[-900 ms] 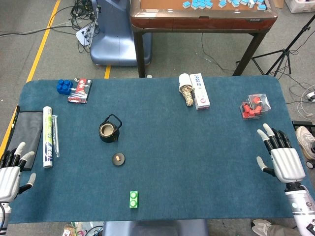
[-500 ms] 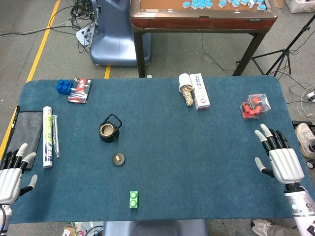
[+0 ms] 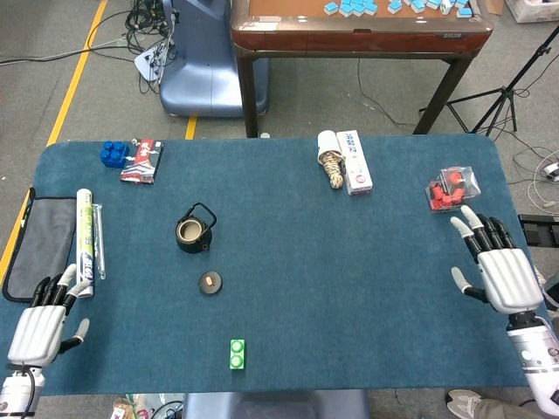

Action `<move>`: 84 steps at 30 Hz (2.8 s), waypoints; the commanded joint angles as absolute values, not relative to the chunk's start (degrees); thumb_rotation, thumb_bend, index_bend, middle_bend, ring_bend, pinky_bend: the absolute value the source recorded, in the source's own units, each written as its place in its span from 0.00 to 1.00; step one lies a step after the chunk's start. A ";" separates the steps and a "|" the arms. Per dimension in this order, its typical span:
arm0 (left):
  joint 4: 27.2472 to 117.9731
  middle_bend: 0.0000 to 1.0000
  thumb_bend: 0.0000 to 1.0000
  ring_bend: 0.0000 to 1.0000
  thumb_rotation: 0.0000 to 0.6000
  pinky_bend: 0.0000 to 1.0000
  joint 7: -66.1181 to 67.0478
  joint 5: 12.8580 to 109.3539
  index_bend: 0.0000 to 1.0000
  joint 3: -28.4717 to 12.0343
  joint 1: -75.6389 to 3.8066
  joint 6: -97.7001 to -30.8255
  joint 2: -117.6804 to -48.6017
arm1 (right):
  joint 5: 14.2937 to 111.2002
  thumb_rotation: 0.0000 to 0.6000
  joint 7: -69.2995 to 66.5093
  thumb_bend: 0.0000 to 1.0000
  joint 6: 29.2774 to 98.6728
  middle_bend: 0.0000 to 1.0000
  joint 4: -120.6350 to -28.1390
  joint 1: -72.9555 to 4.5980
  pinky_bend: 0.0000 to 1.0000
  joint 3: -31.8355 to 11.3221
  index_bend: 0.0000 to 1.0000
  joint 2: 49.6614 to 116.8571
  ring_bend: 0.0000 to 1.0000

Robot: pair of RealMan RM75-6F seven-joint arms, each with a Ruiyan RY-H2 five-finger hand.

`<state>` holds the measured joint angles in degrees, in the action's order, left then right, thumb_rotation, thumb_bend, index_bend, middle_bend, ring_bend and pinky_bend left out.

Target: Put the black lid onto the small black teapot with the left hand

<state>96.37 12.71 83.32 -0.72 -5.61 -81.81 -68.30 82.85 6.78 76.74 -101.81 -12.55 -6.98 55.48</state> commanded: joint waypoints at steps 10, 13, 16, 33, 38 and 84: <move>97.56 0.00 0.37 0.00 1.00 0.00 18.15 77.69 0.26 -2.54 -9.59 -75.17 -70.48 | 79.26 1.00 8.28 0.39 73.39 0.00 -102.89 -17.36 0.00 -11.51 0.00 53.08 0.00; 97.61 0.04 0.37 0.00 1.00 0.00 19.32 75.94 0.25 -3.11 -10.45 -73.87 -70.58 | 78.54 1.00 8.35 0.39 72.12 0.00 -102.60 -18.55 0.00 -12.03 0.00 53.12 0.00; 97.94 0.08 0.37 0.00 1.00 0.00 20.90 74.39 0.23 -3.58 -11.22 -73.00 -70.60 | 77.93 1.00 8.26 0.39 71.13 0.00 -102.00 -19.51 0.00 -12.38 0.00 53.39 0.00; 99.35 0.13 0.37 0.00 1.00 0.00 30.00 68.34 0.15 -4.05 -14.45 -71.48 -76.28 | 77.23 1.00 5.90 0.39 67.39 0.00 -97.77 -23.07 0.00 -12.58 0.00 54.52 0.00; 98.63 0.14 0.37 0.00 1.00 0.00 32.86 66.78 0.16 -4.04 -15.52 -71.26 -78.90 | 77.79 1.00 4.09 0.39 67.47 0.00 -96.32 -23.10 0.00 -12.28 0.00 54.45 0.00; 97.12 0.15 0.37 0.00 1.00 0.00 62.46 47.83 0.16 -6.42 -30.59 -74.06 -96.38 | 82.39 1.00 -10.68 0.39 68.89 0.00 -84.44 -22.41 0.00 -9.46 0.00 55.49 0.00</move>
